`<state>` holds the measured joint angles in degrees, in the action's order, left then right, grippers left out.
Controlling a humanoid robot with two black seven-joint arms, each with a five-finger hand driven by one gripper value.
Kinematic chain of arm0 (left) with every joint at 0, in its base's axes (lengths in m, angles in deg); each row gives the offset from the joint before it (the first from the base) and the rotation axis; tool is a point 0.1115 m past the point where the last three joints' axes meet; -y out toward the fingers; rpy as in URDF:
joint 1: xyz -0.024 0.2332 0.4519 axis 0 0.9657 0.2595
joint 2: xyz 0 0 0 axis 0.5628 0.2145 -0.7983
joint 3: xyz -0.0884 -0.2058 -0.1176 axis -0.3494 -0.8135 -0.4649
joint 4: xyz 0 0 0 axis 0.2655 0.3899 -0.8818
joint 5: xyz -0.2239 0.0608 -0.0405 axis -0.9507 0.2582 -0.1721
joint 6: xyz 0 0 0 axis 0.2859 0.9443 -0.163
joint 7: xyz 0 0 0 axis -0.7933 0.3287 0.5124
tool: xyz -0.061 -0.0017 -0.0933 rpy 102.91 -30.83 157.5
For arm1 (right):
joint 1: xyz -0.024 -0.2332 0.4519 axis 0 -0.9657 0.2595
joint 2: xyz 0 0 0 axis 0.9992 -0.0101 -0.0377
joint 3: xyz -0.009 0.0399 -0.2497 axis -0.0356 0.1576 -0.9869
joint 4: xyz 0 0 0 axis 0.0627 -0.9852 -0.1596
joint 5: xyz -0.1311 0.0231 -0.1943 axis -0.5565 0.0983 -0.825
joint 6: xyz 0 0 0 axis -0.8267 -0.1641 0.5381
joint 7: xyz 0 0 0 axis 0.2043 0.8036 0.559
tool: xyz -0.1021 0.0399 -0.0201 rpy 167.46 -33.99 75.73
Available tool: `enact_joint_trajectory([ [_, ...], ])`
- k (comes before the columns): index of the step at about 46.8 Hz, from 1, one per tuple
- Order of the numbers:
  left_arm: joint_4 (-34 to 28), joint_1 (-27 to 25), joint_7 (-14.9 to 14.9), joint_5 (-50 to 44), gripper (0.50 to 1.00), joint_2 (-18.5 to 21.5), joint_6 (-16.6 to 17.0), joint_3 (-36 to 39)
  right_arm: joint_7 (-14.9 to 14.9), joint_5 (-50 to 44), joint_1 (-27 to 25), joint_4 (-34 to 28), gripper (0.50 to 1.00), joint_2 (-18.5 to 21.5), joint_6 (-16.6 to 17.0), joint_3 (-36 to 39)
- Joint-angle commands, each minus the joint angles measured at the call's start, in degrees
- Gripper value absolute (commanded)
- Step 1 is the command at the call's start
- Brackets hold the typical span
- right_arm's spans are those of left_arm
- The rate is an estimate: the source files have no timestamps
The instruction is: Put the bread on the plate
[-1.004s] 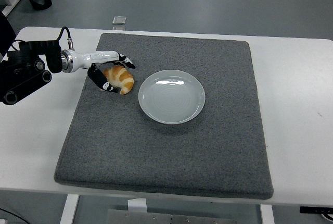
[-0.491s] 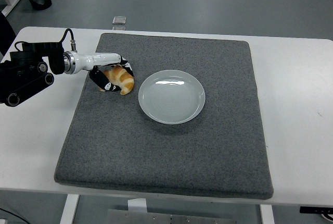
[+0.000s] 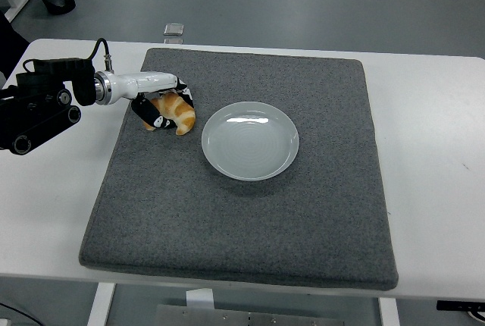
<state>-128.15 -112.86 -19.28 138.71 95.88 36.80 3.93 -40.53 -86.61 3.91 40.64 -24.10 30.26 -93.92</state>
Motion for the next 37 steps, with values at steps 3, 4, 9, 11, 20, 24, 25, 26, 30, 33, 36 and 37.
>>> enact_joint_trajectory([
  [3,-0.02,-0.02,0.00,0.63,0.500,0.06,0.18,0.00,0.02,0.00,0.00,-0.01,0.930,0.00,0.00,0.00],
  [4,-0.02,-0.02,0.00,0.81,0.500,-0.03,0.18,0.00,0.02,0.00,0.00,-0.01,0.932,0.00,0.00,0.00],
  [9,-0.02,-0.02,0.09,0.81,0.500,-0.03,0.27,0.00,-0.07,0.00,0.00,-0.01,0.930,0.00,0.00,0.00],
  [11,-0.02,-0.11,0.09,0.81,0.500,-0.03,0.27,0.00,0.02,0.00,0.00,0.00,0.930,0.00,0.00,0.00],
  [20,-0.46,-0.90,0.00,0.72,0.500,0.06,0.18,0.00,-0.07,0.00,-0.09,-0.01,0.932,0.00,0.00,0.00],
  [24,-0.55,-2.04,0.00,0.55,0.500,0.06,0.18,-0.08,0.02,0.00,0.00,-0.01,0.930,0.00,0.00,0.00],
  [25,-0.64,-2.30,0.00,0.46,0.500,0.06,0.18,-0.08,0.02,0.00,0.00,-0.01,0.932,0.00,0.00,0.00],
  [26,-0.64,-2.57,0.00,0.28,0.500,0.06,0.18,-0.08,0.02,0.00,-0.09,-0.01,0.932,0.00,0.00,0.00],
  [30,-0.90,-3.45,0.09,-0.07,0.500,0.23,0.09,-0.08,0.02,0.00,0.00,-0.01,0.930,0.00,0.00,0.00],
  [33,-0.90,-4.24,0.00,-0.33,0.500,0.49,0.01,-0.17,-0.07,0.00,0.00,-0.01,0.932,0.00,0.00,0.00],
  [36,-1.08,-5.03,0.00,-0.42,0.500,0.67,-0.08,-0.17,0.02,0.00,0.00,-0.01,0.932,0.00,0.00,0.00],
  [37,-1.25,-5.12,0.00,-0.42,0.500,0.76,-0.08,-0.26,0.02,0.00,0.00,-0.01,0.932,0.00,0.00,0.00],
])
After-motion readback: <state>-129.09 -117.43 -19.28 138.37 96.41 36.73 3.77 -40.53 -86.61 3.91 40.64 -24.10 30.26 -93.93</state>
